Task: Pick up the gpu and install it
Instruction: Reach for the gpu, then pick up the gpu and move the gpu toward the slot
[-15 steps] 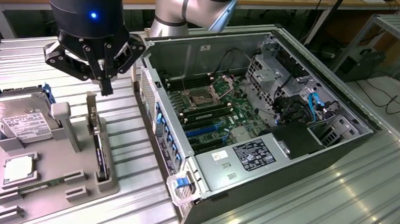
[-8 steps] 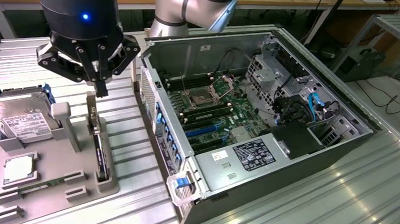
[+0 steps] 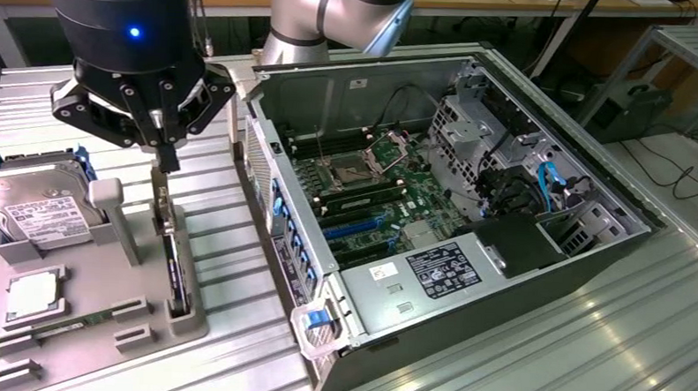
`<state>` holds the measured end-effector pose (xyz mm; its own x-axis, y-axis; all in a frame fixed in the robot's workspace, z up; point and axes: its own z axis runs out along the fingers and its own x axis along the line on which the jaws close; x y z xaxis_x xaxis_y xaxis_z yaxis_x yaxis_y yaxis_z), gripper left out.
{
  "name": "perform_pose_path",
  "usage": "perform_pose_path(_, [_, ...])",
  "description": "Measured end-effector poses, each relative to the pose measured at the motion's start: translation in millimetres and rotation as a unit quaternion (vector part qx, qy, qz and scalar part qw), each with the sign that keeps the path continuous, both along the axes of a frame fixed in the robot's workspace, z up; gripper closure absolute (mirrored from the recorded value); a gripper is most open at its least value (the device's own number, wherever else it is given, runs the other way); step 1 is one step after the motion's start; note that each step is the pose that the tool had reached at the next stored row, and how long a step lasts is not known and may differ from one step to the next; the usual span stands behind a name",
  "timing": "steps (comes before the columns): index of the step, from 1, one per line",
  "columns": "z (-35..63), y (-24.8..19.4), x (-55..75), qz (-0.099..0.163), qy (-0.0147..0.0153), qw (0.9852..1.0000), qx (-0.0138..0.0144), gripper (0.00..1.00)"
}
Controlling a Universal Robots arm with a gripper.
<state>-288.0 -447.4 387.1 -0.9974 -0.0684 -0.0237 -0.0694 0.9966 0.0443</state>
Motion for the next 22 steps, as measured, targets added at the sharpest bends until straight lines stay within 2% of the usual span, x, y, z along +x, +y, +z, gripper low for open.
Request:
perform_pose_path(12, [-0.9, -3.8, -13.4, 0.0, 0.0, 1.0, 0.0, 0.89])
perform_pose_path(22, [-0.9, -4.1, -14.0, 0.0, 0.0, 1.0, 0.0, 0.89])
